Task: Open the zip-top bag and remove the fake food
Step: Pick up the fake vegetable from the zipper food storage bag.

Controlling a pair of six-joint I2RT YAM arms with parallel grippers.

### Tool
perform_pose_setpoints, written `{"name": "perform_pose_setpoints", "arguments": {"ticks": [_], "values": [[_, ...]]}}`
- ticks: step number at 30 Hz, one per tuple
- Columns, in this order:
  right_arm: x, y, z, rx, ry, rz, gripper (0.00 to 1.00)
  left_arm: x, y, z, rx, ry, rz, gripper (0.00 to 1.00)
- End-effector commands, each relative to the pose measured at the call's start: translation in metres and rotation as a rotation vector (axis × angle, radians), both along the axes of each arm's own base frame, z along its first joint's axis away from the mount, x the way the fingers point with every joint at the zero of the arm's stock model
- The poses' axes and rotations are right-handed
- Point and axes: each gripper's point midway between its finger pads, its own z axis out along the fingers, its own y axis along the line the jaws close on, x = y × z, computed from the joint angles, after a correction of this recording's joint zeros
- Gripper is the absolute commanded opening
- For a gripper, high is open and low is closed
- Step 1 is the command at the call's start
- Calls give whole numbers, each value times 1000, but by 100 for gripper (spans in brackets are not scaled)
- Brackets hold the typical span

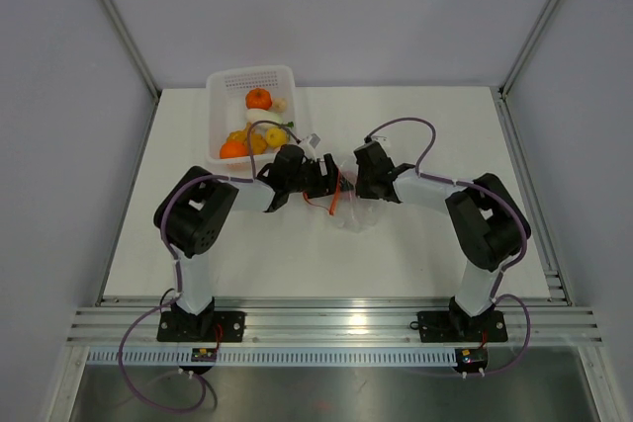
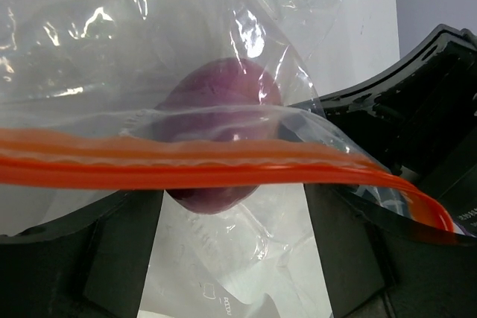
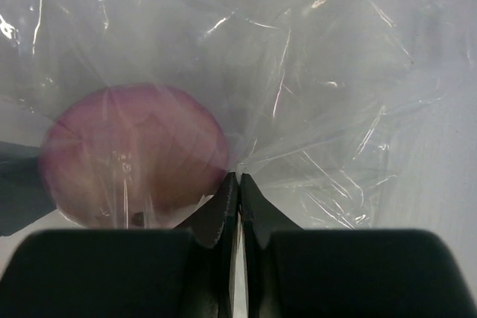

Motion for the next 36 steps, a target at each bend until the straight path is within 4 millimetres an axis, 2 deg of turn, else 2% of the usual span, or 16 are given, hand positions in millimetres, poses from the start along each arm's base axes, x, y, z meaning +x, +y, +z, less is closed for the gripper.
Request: {"name": "perform_pose_setpoints", "arguments": {"ticks": [1, 3, 5, 6, 11, 16, 19, 23, 24, 30, 31, 32, 36], "values": [[10, 26, 17, 29, -57, 63, 9, 12, -10, 13, -16, -67, -14, 80], [9, 29, 17, 31, -62, 72, 9, 12, -11, 4, -2, -44, -16, 80], [7, 34, 18, 47, -59, 94, 9, 10, -13, -1, -3, -22, -25, 74], [6, 35, 19, 52, -59, 99, 9, 10, -15, 0, -13, -20, -26, 73], [4, 37, 22, 66, -65, 106, 9, 9, -11, 0, 1, -28, -12, 55], [3, 35, 25, 67, -71, 106, 9, 9, -9, 8, 0, -54, -6, 52], [5, 19, 23, 4, -71, 38, 9, 10, -7, 7, 10, -53, 8, 65], [6, 1, 21, -64, -66, -31, 8, 10, -4, 8, 15, -55, 26, 72], [6, -1, 22, -77, -69, -37, 8, 8, -1, 6, 18, -51, 33, 76], [4, 0, 23, -70, -65, -34, 8, 6, 8, 17, 20, -83, 76, 86], [4, 0, 23, -66, -64, -32, 8, 7, 9, 19, 22, -91, 79, 94], [4, 1, 25, -58, -70, -32, 8, 8, 11, 18, 37, -93, 89, 97], [2, 0, 26, -49, -76, -27, 8, 15, 9, 18, 72, -106, 79, 99]]}}
